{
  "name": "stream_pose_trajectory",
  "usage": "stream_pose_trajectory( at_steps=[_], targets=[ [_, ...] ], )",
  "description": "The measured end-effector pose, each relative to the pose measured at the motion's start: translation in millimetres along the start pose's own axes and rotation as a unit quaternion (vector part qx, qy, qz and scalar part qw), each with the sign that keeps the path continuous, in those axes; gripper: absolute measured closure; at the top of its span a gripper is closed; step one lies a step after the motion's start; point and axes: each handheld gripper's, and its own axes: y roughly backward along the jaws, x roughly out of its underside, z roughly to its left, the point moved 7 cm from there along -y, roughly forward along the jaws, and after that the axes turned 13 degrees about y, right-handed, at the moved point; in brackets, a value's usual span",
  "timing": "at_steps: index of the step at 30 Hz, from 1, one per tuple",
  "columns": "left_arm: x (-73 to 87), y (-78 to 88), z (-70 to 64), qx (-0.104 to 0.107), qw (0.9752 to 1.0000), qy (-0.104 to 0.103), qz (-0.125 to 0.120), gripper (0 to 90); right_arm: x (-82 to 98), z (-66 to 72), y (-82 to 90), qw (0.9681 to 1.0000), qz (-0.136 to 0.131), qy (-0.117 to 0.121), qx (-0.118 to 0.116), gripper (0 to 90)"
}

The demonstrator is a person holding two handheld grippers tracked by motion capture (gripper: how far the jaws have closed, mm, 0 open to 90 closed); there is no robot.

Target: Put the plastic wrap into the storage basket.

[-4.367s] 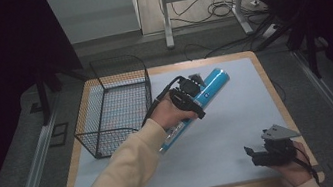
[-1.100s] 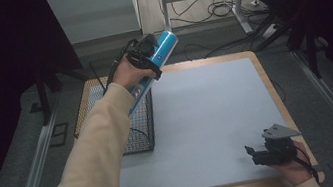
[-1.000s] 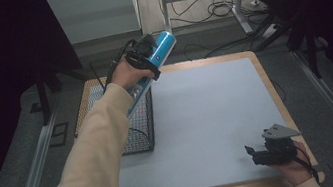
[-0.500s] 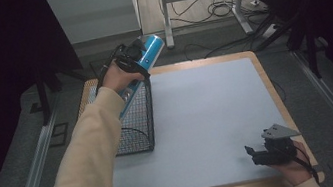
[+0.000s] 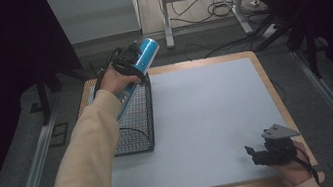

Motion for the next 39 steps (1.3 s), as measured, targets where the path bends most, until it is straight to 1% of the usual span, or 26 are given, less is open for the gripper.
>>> stream_pose_trajectory(
  at_steps=[6, 7, 8, 9, 10, 18, 27, 29, 34, 39],
  targets=[
    [2.9, -9.8, 5.7, -0.004, 1.0, 0.005, 0.003, 31.5, 0.2, 0.0, -0.3, 1.0, 0.001, 0.0, 0.0, 13.3],
    [4.5, -14.0, 7.7, -0.007, 0.9999, 0.006, 0.007, 31.5, 0.4, 0.0, -0.5, 1.0, 0.001, 0.001, 0.0, 13.3],
    [4.5, -14.0, 7.7, -0.007, 0.9999, 0.006, 0.007, 31.5, 0.4, 0.0, -0.5, 1.0, 0.001, 0.001, 0.0, 13.3],
    [6.2, -18.7, 9.3, -0.008, 0.9999, 0.008, 0.008, 31.5, 0.5, -0.2, -0.5, 1.0, 0.001, 0.001, 0.001, 13.4],
    [6.2, -18.7, 9.3, -0.008, 0.9999, 0.008, 0.008, 31.5, 0.5, -0.2, -0.5, 1.0, 0.001, 0.001, 0.001, 13.4],
    [11.5, -34.0, 16.4, -0.013, 0.9997, 0.01, 0.018, 31.5, 0.6, 0.0, -0.8, 1.0, 0.002, 0.001, 0.002, 13.3],
    [14.5, -47.1, 17.4, -0.014, 0.9996, 0.009, 0.024, 31.5, 1.1, -0.8, -0.9, 1.0, 0.003, 0.001, 0.003, 13.3],
    [15.5, -51.9, 17.0, -0.017, 0.9995, 0.005, 0.025, 31.5, 1.4, -1.0, -1.0, 1.0, 0.003, 0.001, 0.003, 13.4],
    [16.2, -57.2, 17.0, -0.019, 0.9994, 0.003, 0.029, 31.5, 1.5, -1.1, -1.1, 1.0, 0.003, 0.001, 0.003, 13.3],
    [16.7, -63.0, 18.5, -0.029, 0.9991, 0.0, 0.031, 31.5, 1.5, -1.1, -1.1, 1.0, 0.003, 0.002, 0.003, 13.3]
  ],
)
